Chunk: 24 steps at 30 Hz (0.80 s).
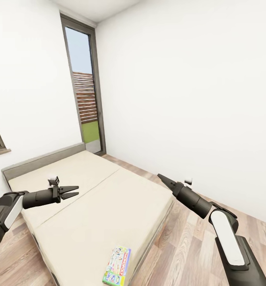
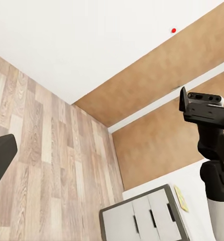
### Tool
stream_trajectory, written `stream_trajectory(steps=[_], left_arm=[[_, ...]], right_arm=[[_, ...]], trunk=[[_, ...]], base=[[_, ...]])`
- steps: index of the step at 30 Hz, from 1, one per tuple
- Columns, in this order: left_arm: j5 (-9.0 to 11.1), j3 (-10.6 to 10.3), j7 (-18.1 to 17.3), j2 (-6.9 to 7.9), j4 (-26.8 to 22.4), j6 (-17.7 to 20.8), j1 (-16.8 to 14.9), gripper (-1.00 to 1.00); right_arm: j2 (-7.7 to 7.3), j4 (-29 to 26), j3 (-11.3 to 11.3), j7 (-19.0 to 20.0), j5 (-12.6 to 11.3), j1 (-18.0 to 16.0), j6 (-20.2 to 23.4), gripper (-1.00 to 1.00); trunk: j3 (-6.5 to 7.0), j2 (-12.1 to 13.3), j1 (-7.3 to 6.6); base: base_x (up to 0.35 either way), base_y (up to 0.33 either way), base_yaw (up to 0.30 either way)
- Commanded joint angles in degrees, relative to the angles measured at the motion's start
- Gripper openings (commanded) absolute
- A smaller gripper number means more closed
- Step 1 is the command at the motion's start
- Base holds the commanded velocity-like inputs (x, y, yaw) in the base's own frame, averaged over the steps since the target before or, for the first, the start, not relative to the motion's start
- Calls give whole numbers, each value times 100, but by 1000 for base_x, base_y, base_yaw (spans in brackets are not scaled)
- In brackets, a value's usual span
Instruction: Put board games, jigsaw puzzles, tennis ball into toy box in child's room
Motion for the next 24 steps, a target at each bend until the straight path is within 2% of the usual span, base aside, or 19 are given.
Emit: stream_trajectory(steps=[1,13,24], left_arm=[[16,-2,-6,2,1,52,-1,100],[16,-6,0,0,0,52,-1,100],[16,-2,-6,1,0,52,-1,100]], right_arm=[[1,1,-8,8,-16,-2,38,100],[1,1,-8,8,-16,-2,38,100],[1,1,-8,15,-16,-2,40,100]], trunk=[[-3,-4,2],[-3,-4,2],[-3,-4,2]], base=[[0,-25,0],[0,-10,0],[0,-146,0]])
